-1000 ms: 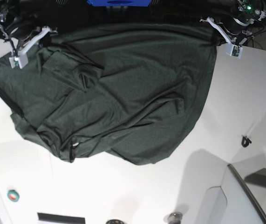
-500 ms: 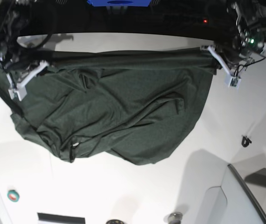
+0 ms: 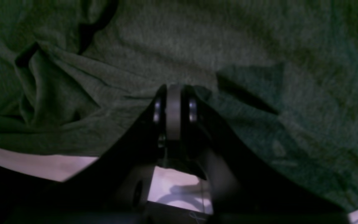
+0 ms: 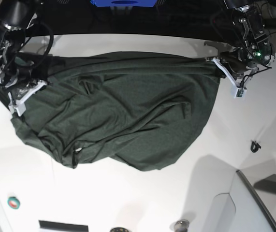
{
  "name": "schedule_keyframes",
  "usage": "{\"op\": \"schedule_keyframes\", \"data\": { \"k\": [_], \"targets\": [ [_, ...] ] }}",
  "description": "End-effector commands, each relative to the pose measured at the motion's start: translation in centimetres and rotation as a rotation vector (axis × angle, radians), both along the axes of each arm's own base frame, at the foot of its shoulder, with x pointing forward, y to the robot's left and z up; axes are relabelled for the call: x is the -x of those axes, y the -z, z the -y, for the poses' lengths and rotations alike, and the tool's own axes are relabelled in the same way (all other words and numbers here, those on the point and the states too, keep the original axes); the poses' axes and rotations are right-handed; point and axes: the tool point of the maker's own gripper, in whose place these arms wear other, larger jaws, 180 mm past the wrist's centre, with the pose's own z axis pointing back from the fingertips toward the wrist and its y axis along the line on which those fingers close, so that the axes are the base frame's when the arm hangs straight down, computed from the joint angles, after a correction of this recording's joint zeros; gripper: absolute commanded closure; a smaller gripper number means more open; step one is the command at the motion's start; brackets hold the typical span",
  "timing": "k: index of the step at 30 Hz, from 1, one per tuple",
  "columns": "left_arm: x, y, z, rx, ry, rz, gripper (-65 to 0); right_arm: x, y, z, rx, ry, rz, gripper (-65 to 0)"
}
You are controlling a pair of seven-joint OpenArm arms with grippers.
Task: Layout the t-shirt on the table in an organized manner, then fold the t-shirt properly
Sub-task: 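Lower the stretched shirt edge toward the table with both grippers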
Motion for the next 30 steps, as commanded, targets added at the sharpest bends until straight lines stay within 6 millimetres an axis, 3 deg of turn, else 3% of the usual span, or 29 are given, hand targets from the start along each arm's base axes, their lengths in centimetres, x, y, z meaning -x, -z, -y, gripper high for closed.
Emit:
{"op": "schedule_keyframes", "data": {
  "k": [1, 4, 9, 10, 15, 21, 25, 27, 30],
  "targets": [
    [-1.0, -1.0, -0.4, -0.008, 0.003, 0.040, 0.0, -1.6, -1.2, 0.6, 0.010, 0.009, 0.054, -3.0],
    [-1.6, -1.2, -0.4, -0.008, 0.003, 0.052, 0.0, -2.3, -1.5, 0.6, 0.010, 0.009, 0.068, -7.4],
    [-1.6, -1.2, -0.2, 0.001, 0.000, 0.053, 0.0, -2.5, -1.8, 0.6, 0.011, 0.009, 0.077, -36.6],
    [-1.7, -1.2, -0.1, 0.004, -0.001, 0.056, -1.5, -2.4, -1.8, 0.6, 0.011, 0.008, 0.078, -39.6],
    [-3.0, -2.0, -0.1, 0.007, -0.007, 0.092, -15.1, -2.6, -1.8, 0.6, 0.011, 0.015, 0.103, -38.4],
    [-6.0, -2.8, 0.8, 0.040, -0.016, 0.146, -16.3, -1.7, -2.0, 1.0, 0.037, 0.026, 0.137, -38.4],
    [-7.0, -4.3, 1.2, 0.029, -0.010, 0.194, -16.1, -1.5, -4.6, 1.0, 0.044, 0.023, 0.219, -38.4],
    [-6.0, -4.7, 0.9, 0.002, -0.001, 0.195, -16.3, -1.2, -6.2, 0.9, 0.037, 0.018, 0.269, -38.4],
    [-2.6, -4.3, -0.8, -0.032, -0.037, 0.155, -16.5, -0.8, -8.0, 1.0, 0.068, 0.002, 0.315, -38.4]
  ]
}}
